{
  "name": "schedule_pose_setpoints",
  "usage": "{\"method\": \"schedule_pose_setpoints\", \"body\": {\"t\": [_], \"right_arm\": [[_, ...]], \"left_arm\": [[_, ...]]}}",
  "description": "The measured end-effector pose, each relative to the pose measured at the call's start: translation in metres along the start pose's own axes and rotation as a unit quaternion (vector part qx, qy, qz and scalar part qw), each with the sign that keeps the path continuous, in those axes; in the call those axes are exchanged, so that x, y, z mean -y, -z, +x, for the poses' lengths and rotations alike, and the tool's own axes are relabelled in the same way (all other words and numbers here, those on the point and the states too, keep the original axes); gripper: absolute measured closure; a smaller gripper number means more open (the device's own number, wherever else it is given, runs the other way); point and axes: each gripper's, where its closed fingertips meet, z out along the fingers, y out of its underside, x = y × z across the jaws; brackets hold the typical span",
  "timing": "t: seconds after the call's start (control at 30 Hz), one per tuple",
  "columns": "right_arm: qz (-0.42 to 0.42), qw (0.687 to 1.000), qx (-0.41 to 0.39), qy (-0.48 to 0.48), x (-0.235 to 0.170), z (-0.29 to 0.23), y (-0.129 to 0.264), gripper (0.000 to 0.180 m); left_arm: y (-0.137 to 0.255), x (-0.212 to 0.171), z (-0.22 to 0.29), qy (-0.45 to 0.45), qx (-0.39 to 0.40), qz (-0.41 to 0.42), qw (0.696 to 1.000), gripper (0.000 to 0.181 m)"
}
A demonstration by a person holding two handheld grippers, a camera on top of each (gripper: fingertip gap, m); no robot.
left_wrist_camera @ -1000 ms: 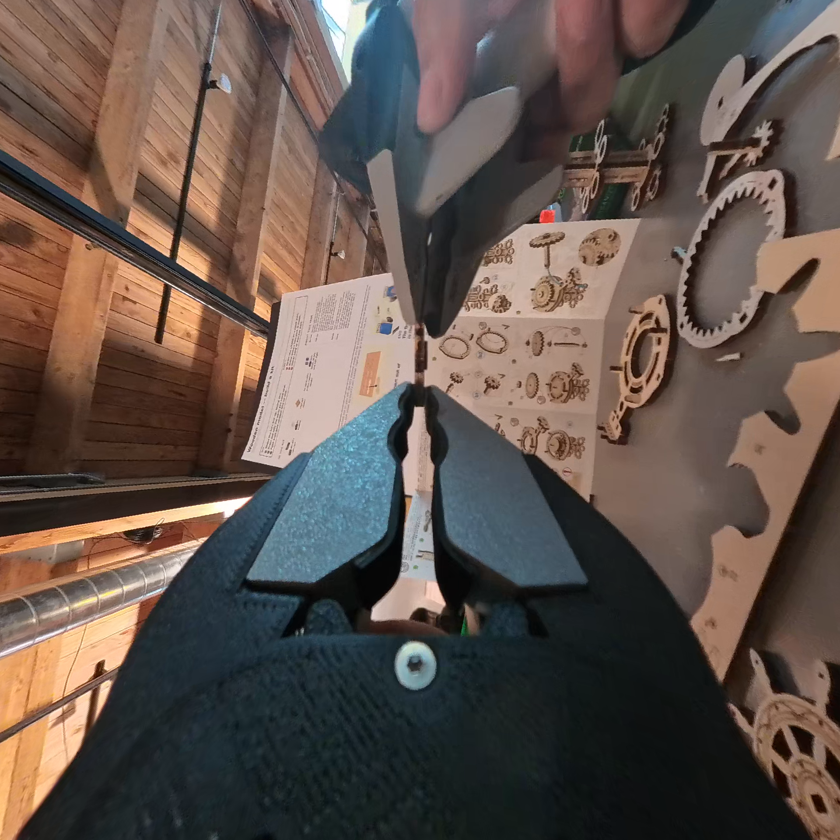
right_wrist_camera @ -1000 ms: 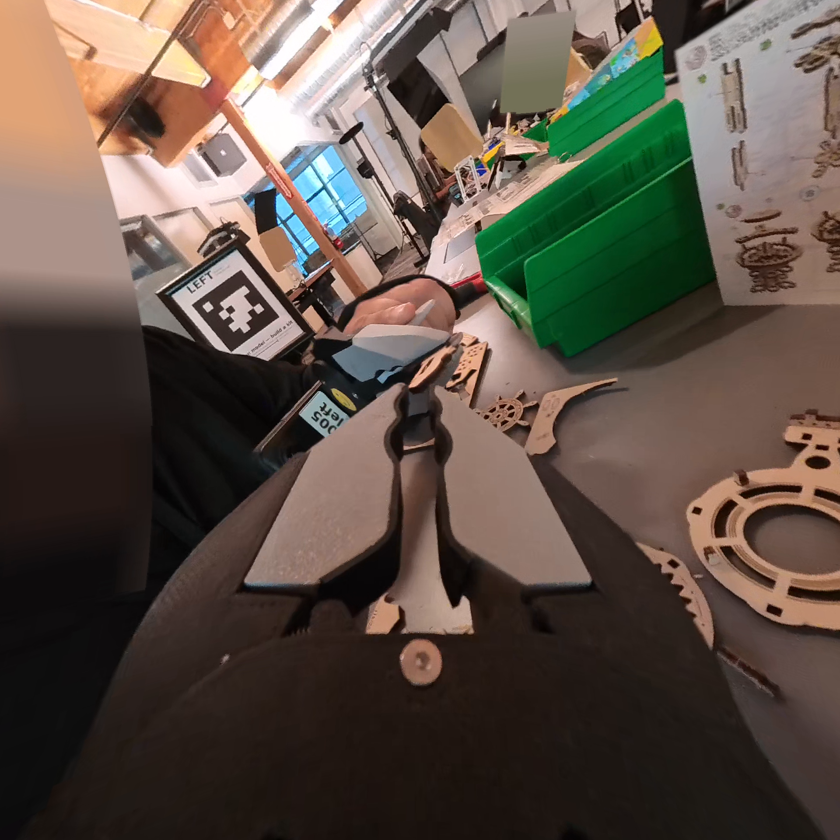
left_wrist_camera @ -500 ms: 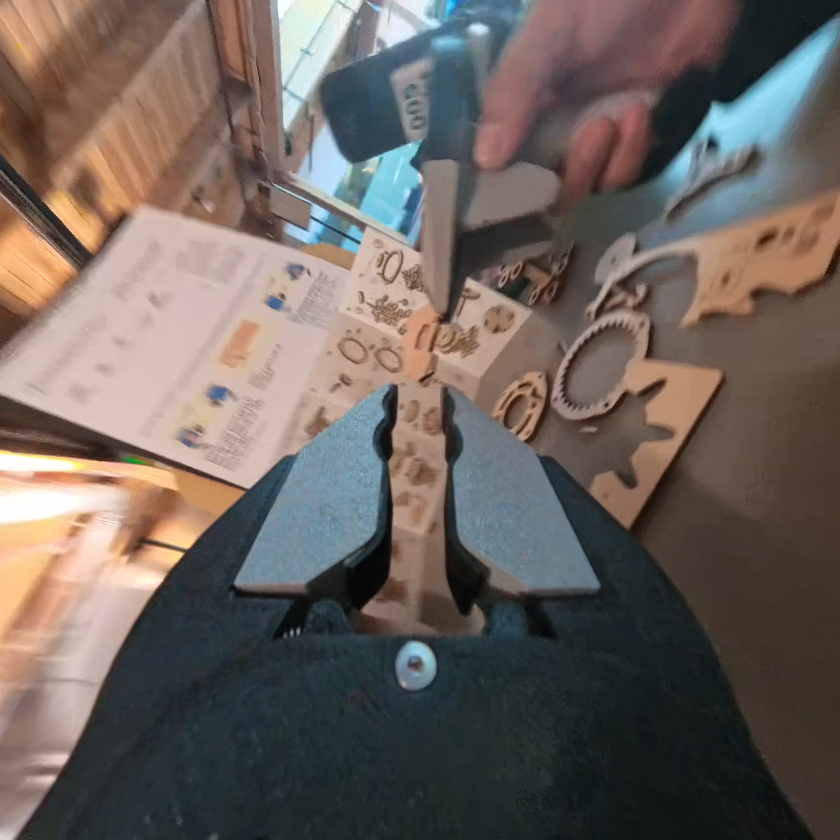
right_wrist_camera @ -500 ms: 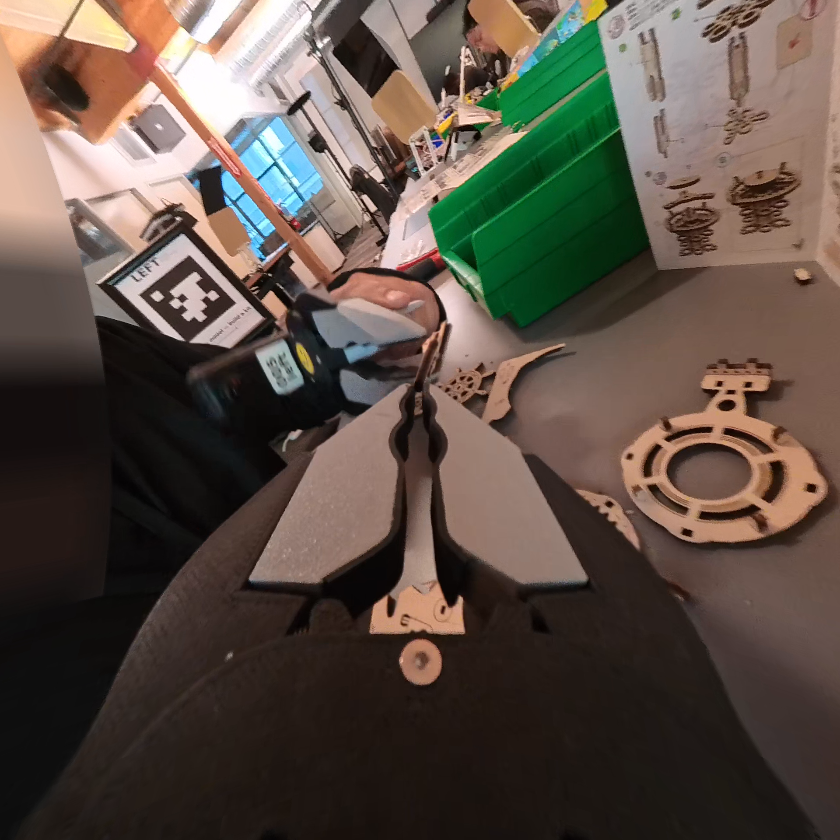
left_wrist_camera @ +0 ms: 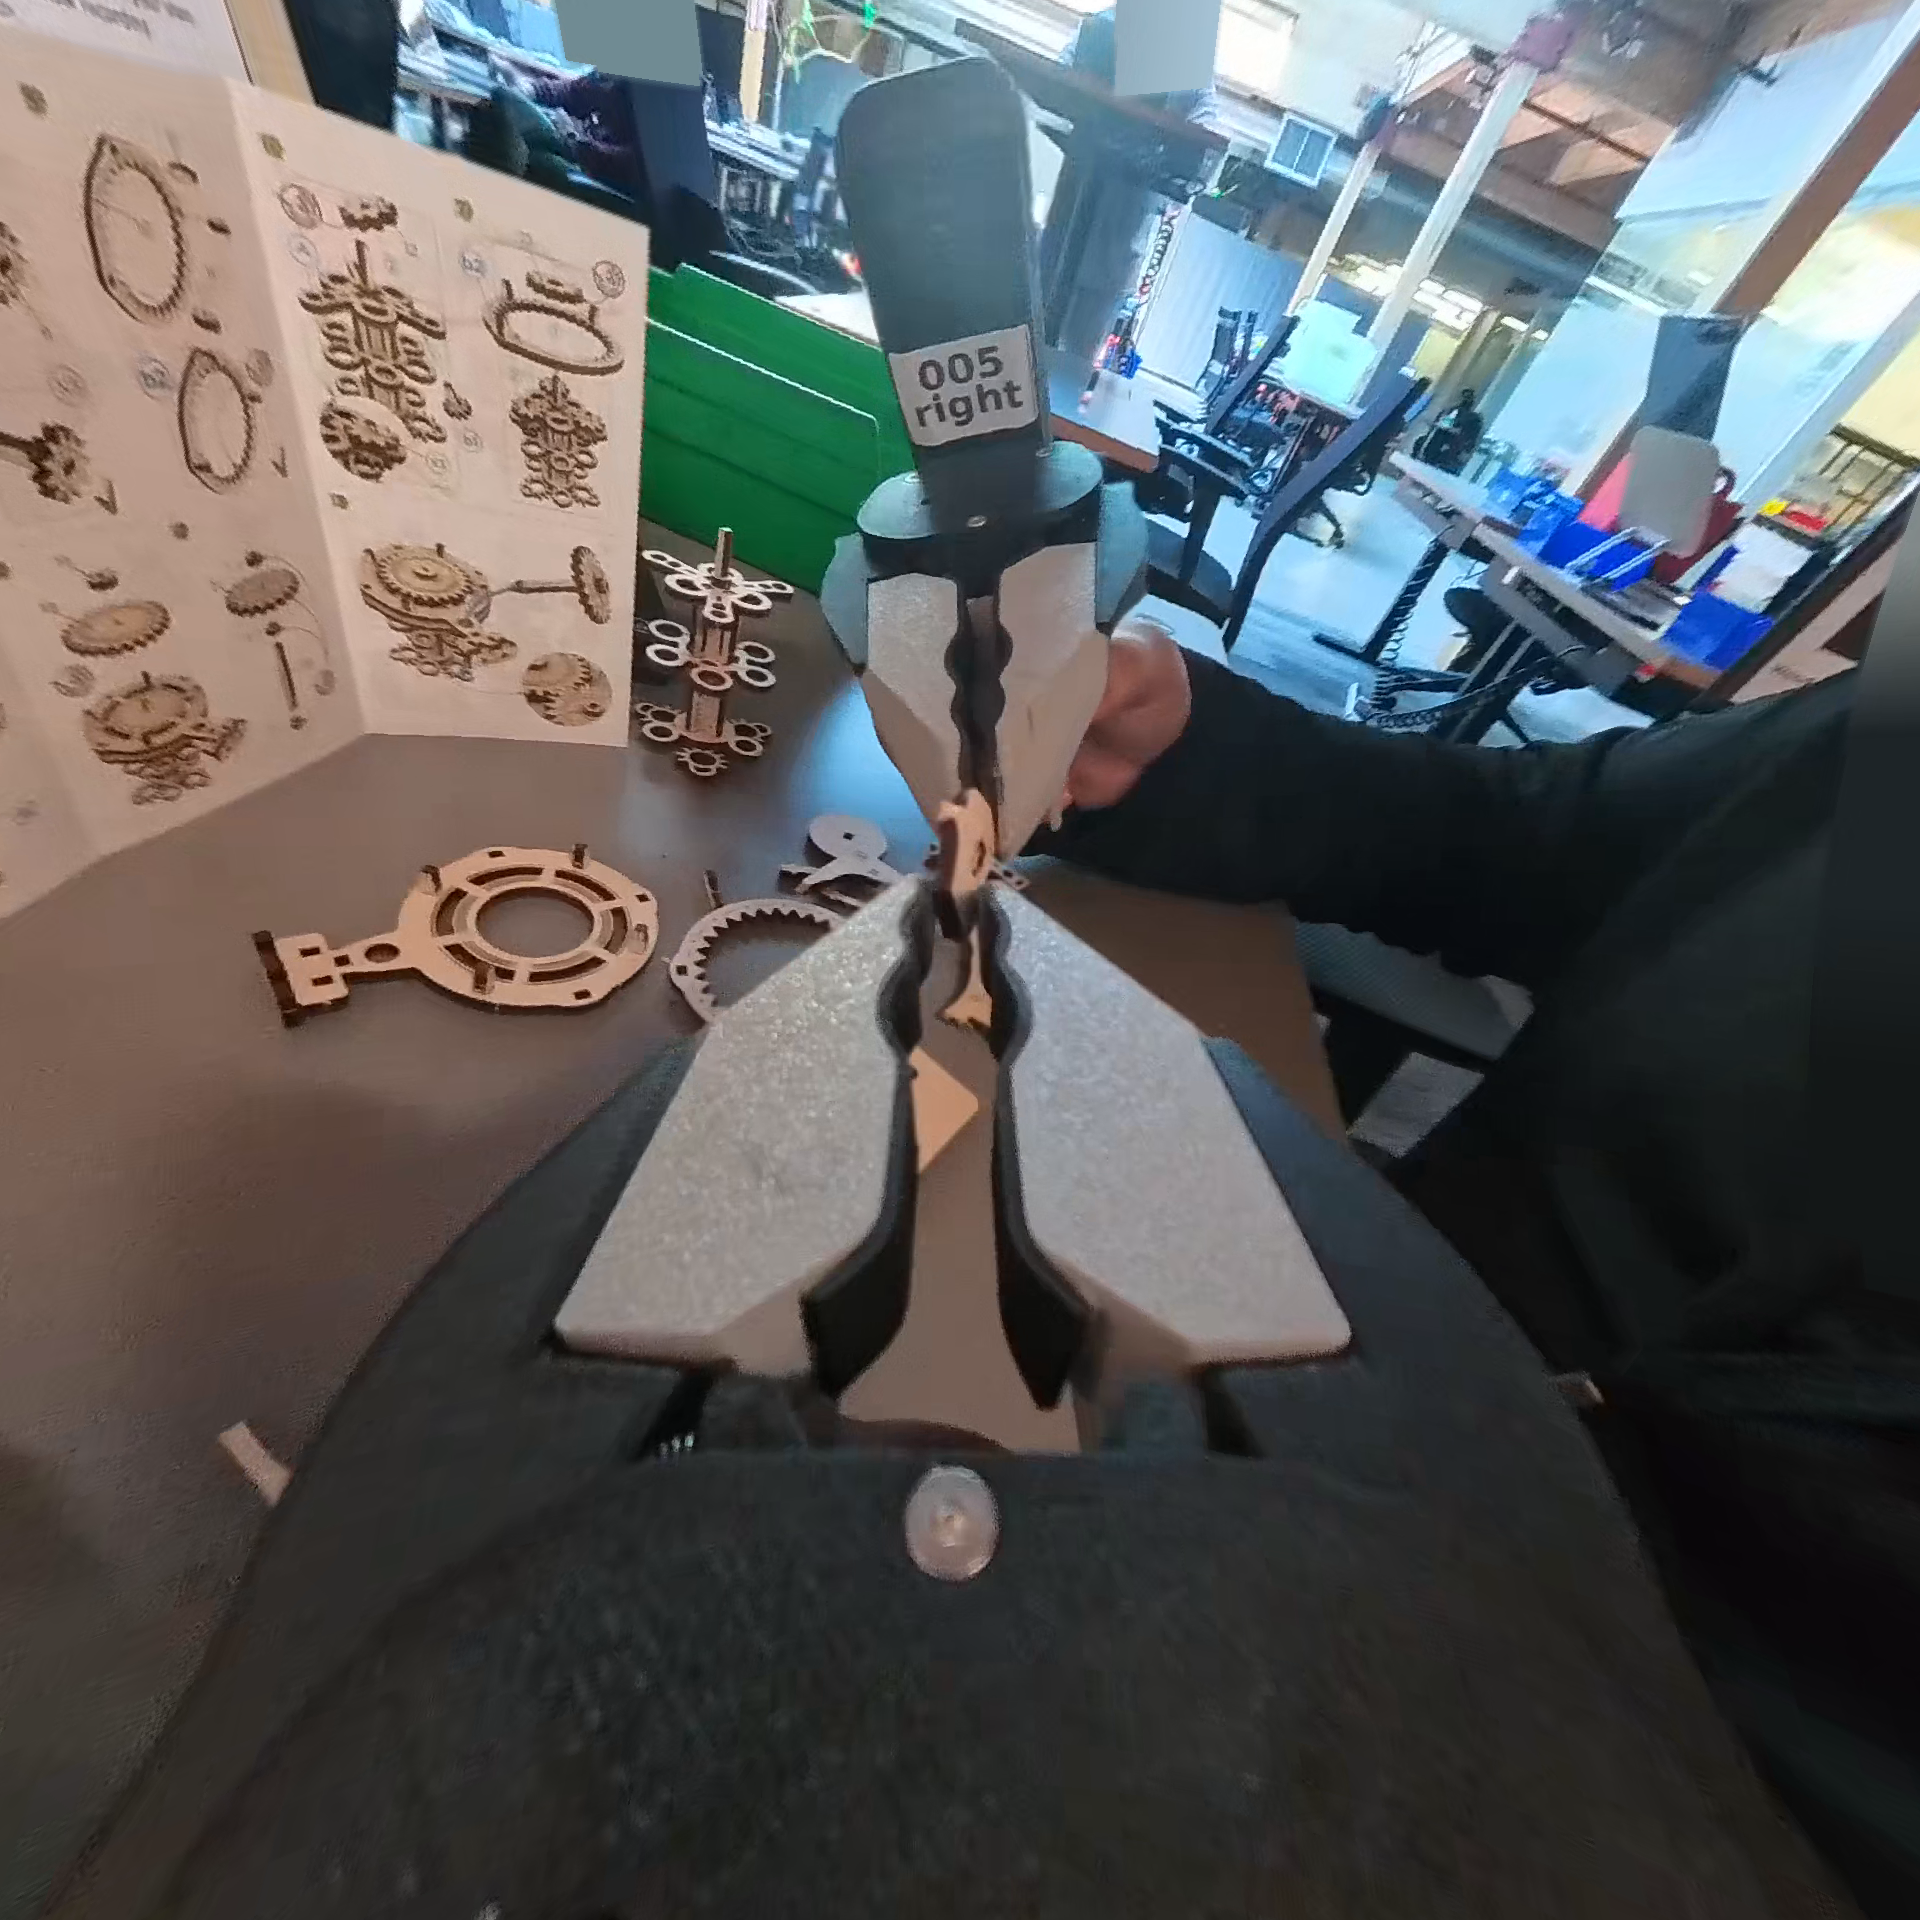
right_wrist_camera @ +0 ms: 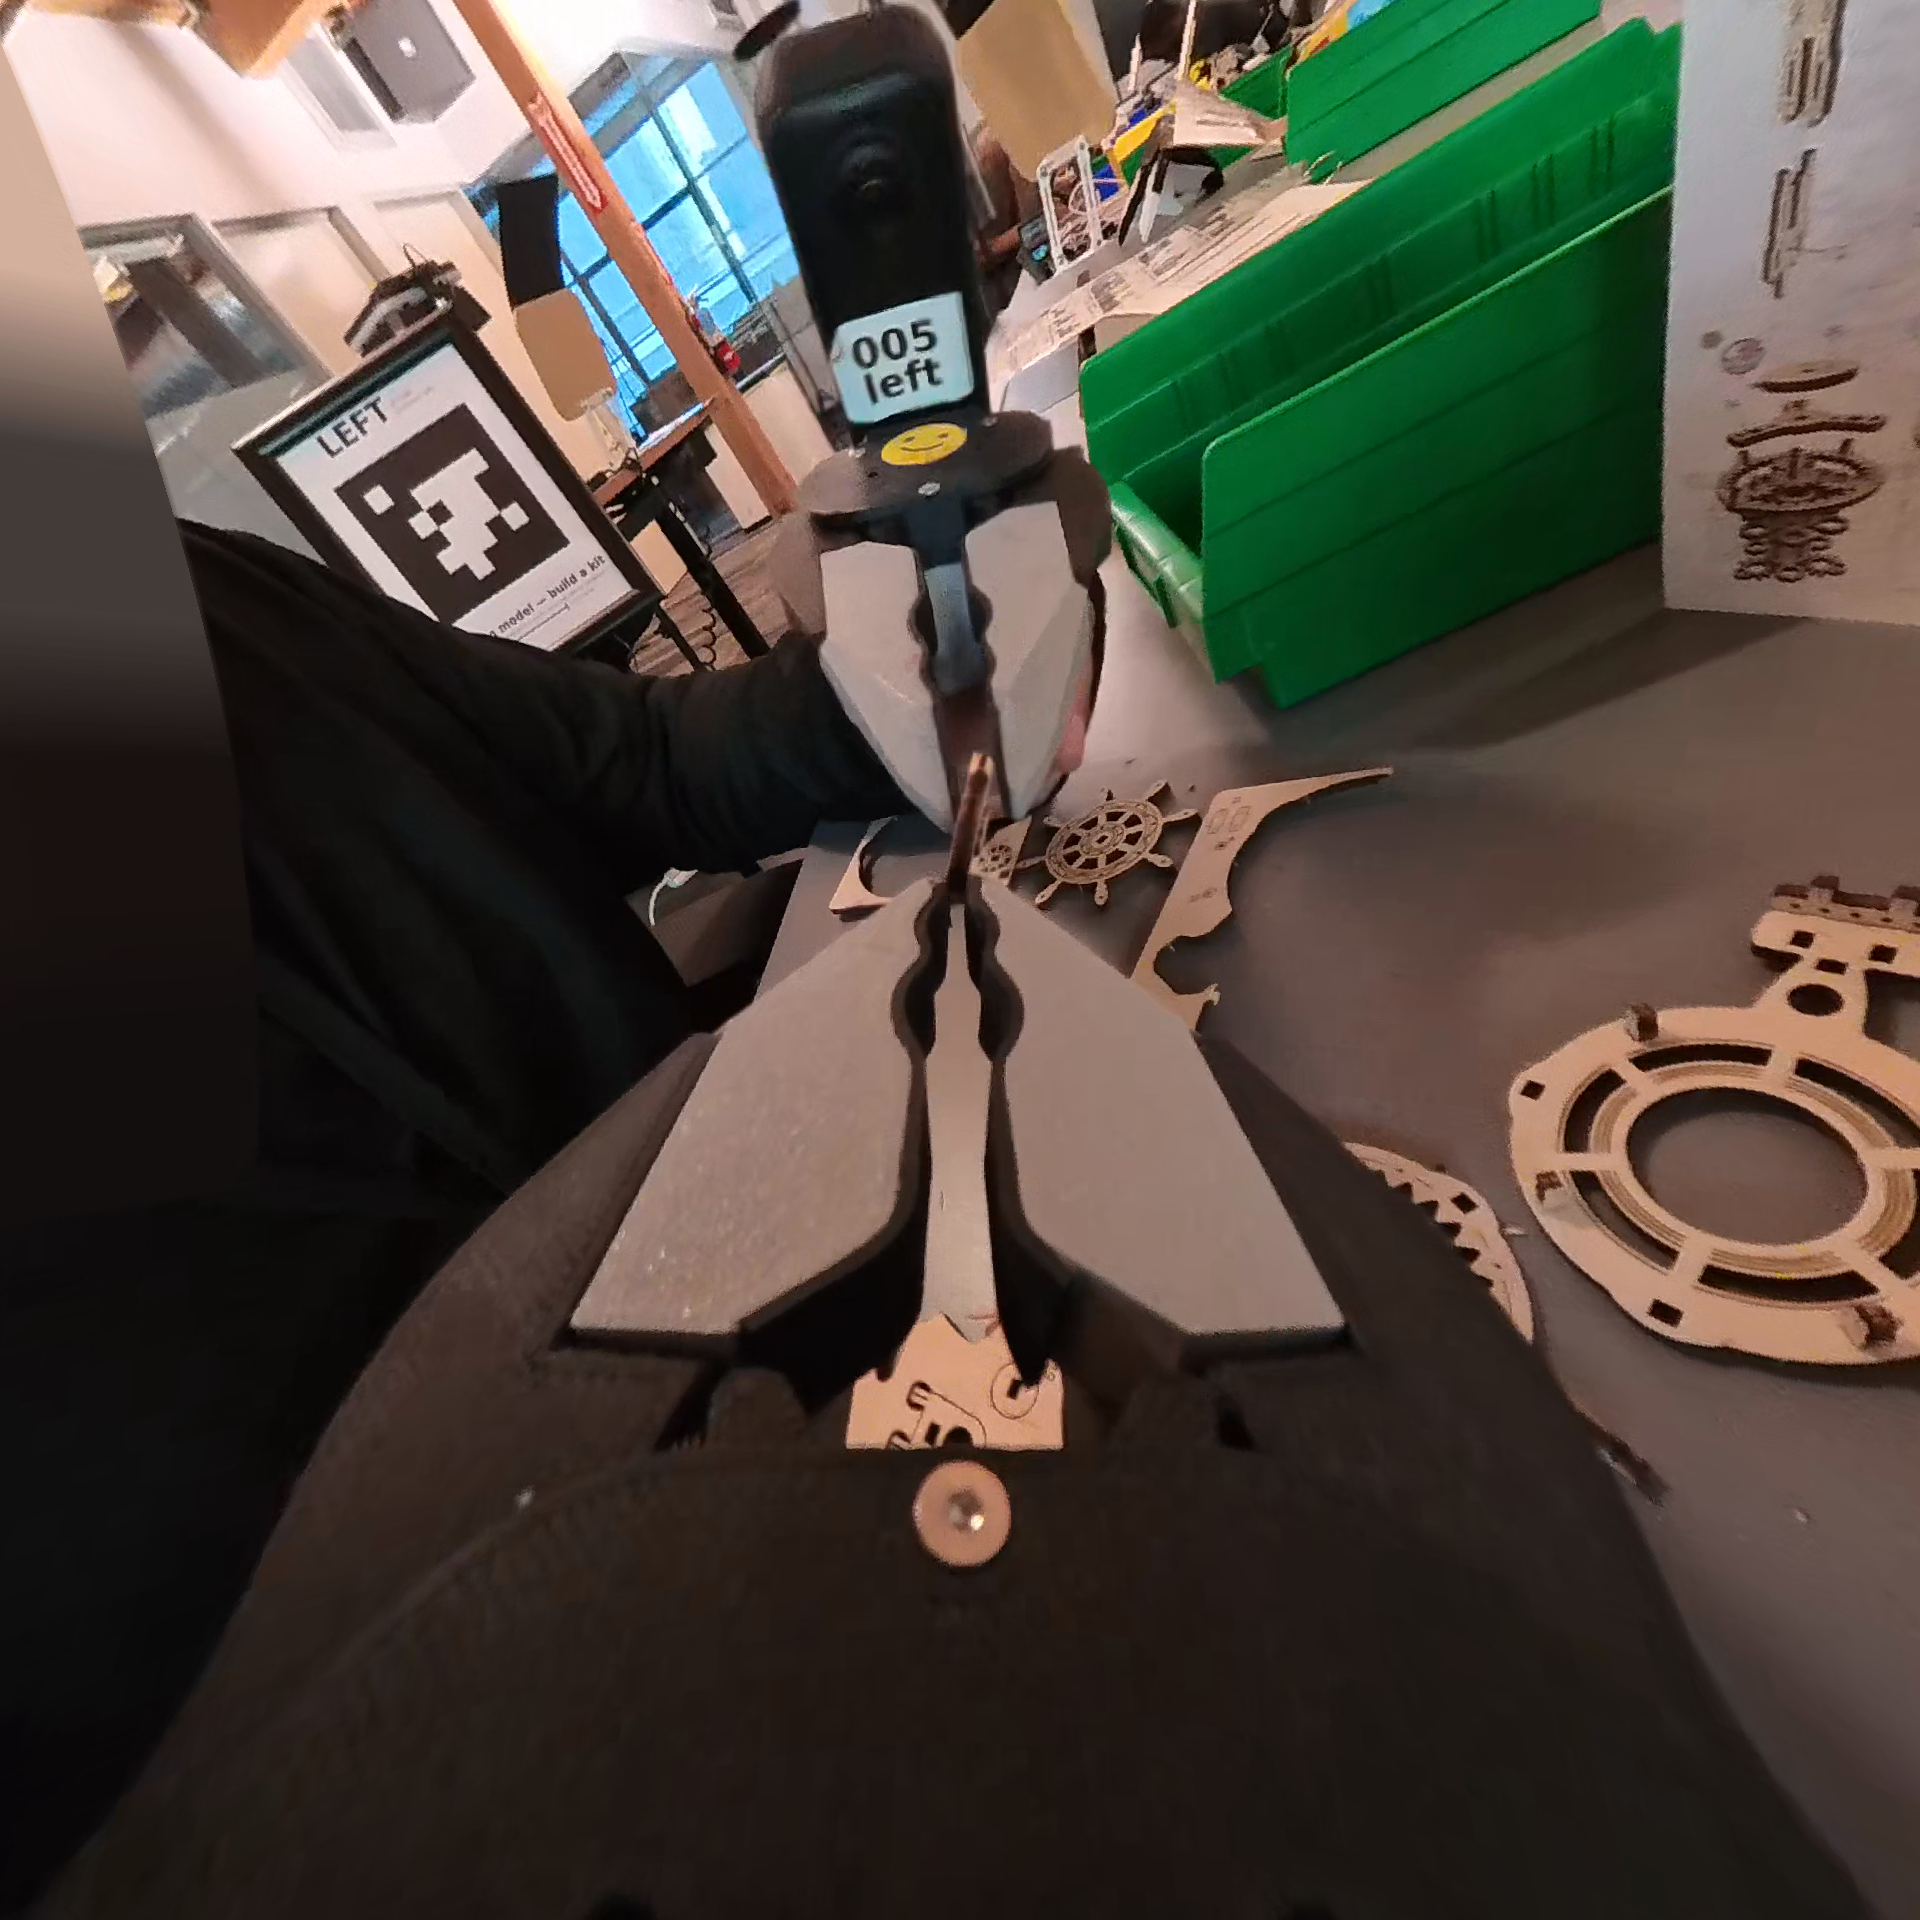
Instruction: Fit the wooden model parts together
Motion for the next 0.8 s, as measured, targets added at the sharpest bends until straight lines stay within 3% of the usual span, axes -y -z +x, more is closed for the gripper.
{"method": "schedule_pose_setpoints", "body": {"t": [0.27,0.43,0.6,0.8], "right_arm": [[-0.011,0.998,-0.061,0.018,-0.003,0.016,0.002,0.179],[-0.017,0.992,-0.106,0.061,0.001,0.02,0.003,0.16],[-0.06,0.986,-0.128,0.093,-0.01,0.021,-0.003,0.175],[-0.097,0.97,-0.174,0.139,-0.017,0.029,-0.004,0.175]], "left_arm": [[-0.003,-0.011,-0.008,0.02,0.019,-0.031,0.999,0.181],[-0.007,-0.02,-0.008,0.055,0.007,-0.049,0.997,0.181],[-0.011,-0.022,-0.009,0.06,0.017,-0.055,0.997,0.181],[-0.013,-0.029,-0.013,0.077,0.024,-0.069,0.994,0.181]]}}
